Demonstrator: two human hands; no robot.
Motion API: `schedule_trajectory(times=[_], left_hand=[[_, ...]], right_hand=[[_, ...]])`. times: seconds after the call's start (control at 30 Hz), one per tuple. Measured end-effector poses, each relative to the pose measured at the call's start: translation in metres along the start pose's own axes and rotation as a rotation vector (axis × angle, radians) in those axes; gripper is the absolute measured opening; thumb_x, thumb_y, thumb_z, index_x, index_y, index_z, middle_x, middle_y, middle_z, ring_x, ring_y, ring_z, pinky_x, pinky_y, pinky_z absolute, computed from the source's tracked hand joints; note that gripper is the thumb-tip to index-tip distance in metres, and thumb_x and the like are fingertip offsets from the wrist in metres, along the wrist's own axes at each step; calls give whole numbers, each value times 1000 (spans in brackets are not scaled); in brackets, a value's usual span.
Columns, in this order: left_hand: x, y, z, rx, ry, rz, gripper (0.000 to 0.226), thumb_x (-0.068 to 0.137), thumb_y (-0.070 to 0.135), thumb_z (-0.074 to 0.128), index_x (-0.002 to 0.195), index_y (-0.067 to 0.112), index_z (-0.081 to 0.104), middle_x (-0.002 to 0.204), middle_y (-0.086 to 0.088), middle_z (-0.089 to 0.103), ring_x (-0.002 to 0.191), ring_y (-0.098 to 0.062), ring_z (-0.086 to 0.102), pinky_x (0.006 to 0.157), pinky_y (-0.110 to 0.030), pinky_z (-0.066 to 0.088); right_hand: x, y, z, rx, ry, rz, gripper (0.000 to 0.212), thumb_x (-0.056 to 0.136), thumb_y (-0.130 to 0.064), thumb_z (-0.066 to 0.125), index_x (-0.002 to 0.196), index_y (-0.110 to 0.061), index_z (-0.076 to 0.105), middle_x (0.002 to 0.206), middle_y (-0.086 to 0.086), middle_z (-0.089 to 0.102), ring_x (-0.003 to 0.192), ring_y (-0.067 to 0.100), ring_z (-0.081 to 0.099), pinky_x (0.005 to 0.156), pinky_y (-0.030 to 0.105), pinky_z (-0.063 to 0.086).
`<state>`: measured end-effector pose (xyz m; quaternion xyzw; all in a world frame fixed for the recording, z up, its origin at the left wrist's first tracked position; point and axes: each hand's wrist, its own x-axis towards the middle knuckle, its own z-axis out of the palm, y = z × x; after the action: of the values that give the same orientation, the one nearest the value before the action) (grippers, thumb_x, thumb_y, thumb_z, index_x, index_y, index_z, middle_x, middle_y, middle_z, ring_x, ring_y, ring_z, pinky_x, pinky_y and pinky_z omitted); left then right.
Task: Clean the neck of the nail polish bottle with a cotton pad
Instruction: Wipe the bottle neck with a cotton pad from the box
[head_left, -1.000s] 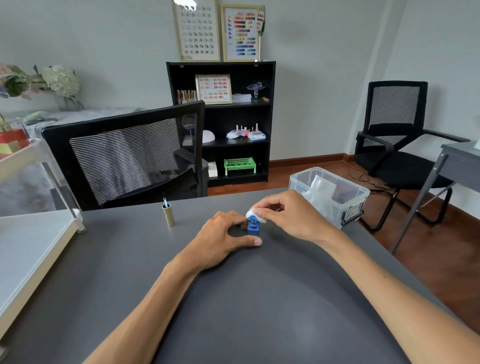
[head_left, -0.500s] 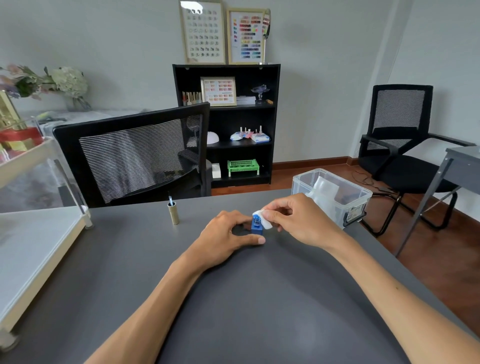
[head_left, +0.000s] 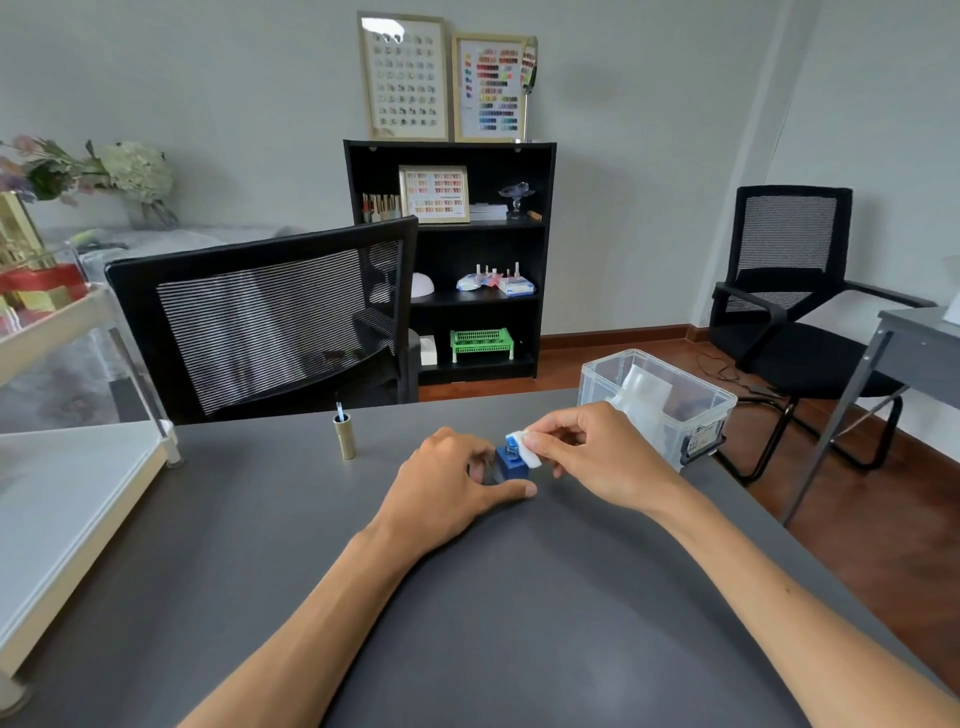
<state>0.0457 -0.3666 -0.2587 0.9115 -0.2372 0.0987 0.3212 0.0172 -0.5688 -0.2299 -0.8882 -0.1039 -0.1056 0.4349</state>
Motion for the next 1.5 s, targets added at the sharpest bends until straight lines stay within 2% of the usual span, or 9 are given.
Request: schedule_trajectory(times=[0.13,0.23,0.3,0.47,0.63,0.83,1.07,1.3,1.5], left_hand=[[-1,-3,-1,-10,-70,11,51,63,78,71,76,30,60,76,8,58,80,-9,52,64,-25,45],[1,-7,-9,-220,-216,-11,59,72,59,80,124,37,63,101,13,66,104,-5,58,92,-28,51],[2,-9,-16,-338,-301,2,60,78,41,82,134,33,59,121,9,68,118,-7,59,108,-34,45],[5,-12,-25,-375,-396,59,37,91,26,73,126,19,67,121,6,70,115,-8,62,108,-32,44],[7,-13,-22,-393,-345,57,13,88,30,75,100,24,76,94,14,72,89,-2,65,84,-18,46],[6,-13,-15,-357,-245,37,19,83,39,78,97,25,78,94,5,73,91,-11,66,86,-30,50],[1,-10,-9,-325,-104,35,13,76,42,84,75,36,72,73,21,68,69,7,60,66,-5,40],[1,-12,-7,-285,-79,46,28,74,50,82,84,24,77,81,16,70,76,1,63,68,-7,44],[1,-11,-6,-277,-64,12,26,69,57,80,78,33,75,79,21,70,78,1,64,67,-9,45]], right_hand=[[0,0,2,42,-12,9,13,95,-28,67,95,-26,80,75,-14,75,60,3,66,60,17,52],[0,-1,4,37,-24,10,15,95,-29,66,98,-23,80,76,-11,75,62,7,66,64,24,57],[0,-1,5,34,-27,14,16,95,-30,66,99,-24,80,80,-7,76,63,9,67,69,30,60],[0,-2,4,22,-35,13,16,96,-31,65,100,-26,80,81,-9,76,64,10,67,71,33,60],[0,-4,4,15,-58,3,15,96,-30,64,96,-28,79,76,-12,74,61,8,65,70,34,59],[-3,-3,-1,-5,-50,-4,14,96,-30,65,88,-29,77,75,1,74,70,23,70,71,38,60],[-7,-6,0,-20,-18,-10,14,94,-30,67,83,-30,76,68,-7,72,63,16,67,65,32,58],[-2,-12,8,-109,8,12,19,99,-27,61,103,-21,78,70,-23,60,67,0,58,67,21,45],[-7,-12,8,-75,47,46,16,96,-27,64,90,-24,78,61,-19,65,61,-5,61,61,17,45]])
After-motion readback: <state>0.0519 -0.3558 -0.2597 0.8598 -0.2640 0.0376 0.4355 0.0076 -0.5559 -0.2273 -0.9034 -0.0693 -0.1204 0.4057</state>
